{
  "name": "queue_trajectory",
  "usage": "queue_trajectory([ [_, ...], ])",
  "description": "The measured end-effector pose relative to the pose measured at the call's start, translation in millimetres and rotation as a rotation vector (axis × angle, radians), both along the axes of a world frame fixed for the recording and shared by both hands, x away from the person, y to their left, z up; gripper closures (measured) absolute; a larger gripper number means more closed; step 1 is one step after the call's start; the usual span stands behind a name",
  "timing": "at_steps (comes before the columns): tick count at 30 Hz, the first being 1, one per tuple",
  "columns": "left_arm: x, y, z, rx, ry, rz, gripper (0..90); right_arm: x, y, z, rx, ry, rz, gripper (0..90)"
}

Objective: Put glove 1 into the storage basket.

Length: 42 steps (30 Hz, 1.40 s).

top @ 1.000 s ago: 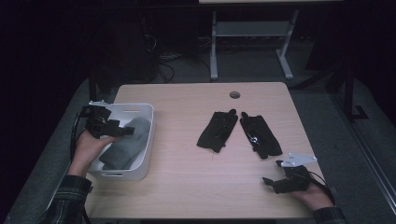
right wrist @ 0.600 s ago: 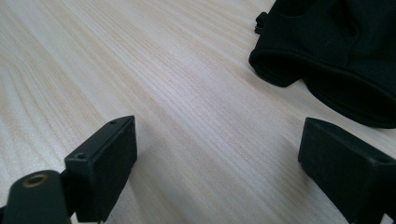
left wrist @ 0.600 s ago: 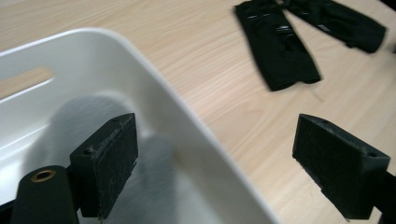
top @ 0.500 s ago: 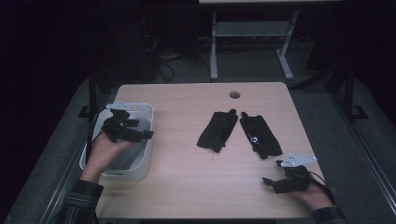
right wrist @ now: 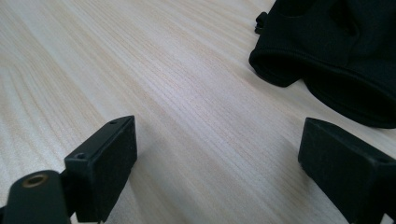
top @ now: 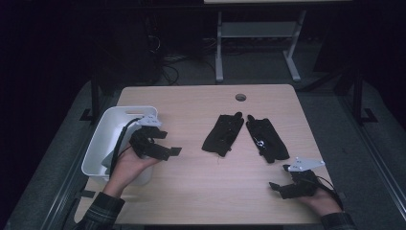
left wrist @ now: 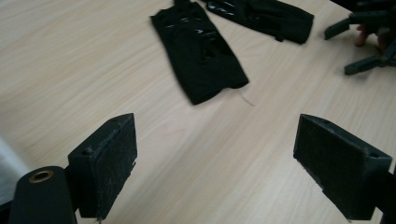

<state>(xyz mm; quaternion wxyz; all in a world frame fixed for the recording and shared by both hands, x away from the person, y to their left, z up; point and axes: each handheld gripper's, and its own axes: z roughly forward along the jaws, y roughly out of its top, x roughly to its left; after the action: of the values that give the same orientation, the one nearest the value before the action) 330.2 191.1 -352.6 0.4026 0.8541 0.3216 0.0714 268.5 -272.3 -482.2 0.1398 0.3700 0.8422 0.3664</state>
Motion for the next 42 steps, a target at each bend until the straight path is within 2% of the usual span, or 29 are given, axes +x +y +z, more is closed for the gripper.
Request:
queue_trajectory([
  [10,-14.5,-36.3,-29.0,0.015,0.017,-0.068,12.7,0.0,-0.1,0.1,0.000,0.001,0.000,11.4],
  [12,-17.9,-42.6,-35.6,0.032,0.012,-0.080,12.7,0.0,-0.1,0.1,-0.001,0.000,0.000,11.3],
  [17,-21.9,-53.0,-55.8,0.058,0.046,-0.103,12.7,0.0,-0.1,0.0,-0.002,0.001,0.001,11.1],
  [22,-23.1,-55.5,-73.7,0.116,0.046,-0.104,12.7,0.1,0.0,0.1,-0.002,0.001,0.002,10.9],
  [24,-23.9,-54.3,-80.4,0.108,0.055,-0.090,12.7,0.1,-0.1,0.1,-0.003,0.001,0.002,10.9],
  [25,-23.8,-52.8,-83.5,0.130,0.051,-0.099,12.7,0.1,-0.1,0.1,-0.003,0.001,0.002,10.9],
  [28,-25.0,-51.2,-91.3,0.137,0.055,-0.091,12.7,0.1,-0.1,0.1,-0.003,0.001,0.002,10.9],
  [33,-24.4,-48.1,-107.5,0.168,0.097,-0.084,12.7,0.1,0.0,0.1,-0.002,0.002,0.002,10.8],
  [37,-25.6,-43.3,-110.3,0.166,0.067,-0.083,12.5,-0.1,-0.6,0.0,-0.002,0.000,0.007,10.7],
  [39,-26.7,-40.2,-113.4,0.191,0.005,-0.094,12.5,0.1,-1.0,0.0,-0.001,0.000,0.012,10.8],
  [41,-28.2,-38.7,-116.1,0.194,-0.034,-0.107,12.4,0.0,-0.8,0.7,-0.006,0.006,0.009,11.1],
  [42,-28.7,-37.7,-116.8,0.187,-0.041,-0.106,12.3,0.3,-0.6,2.0,-0.016,0.015,0.011,12.4],
])
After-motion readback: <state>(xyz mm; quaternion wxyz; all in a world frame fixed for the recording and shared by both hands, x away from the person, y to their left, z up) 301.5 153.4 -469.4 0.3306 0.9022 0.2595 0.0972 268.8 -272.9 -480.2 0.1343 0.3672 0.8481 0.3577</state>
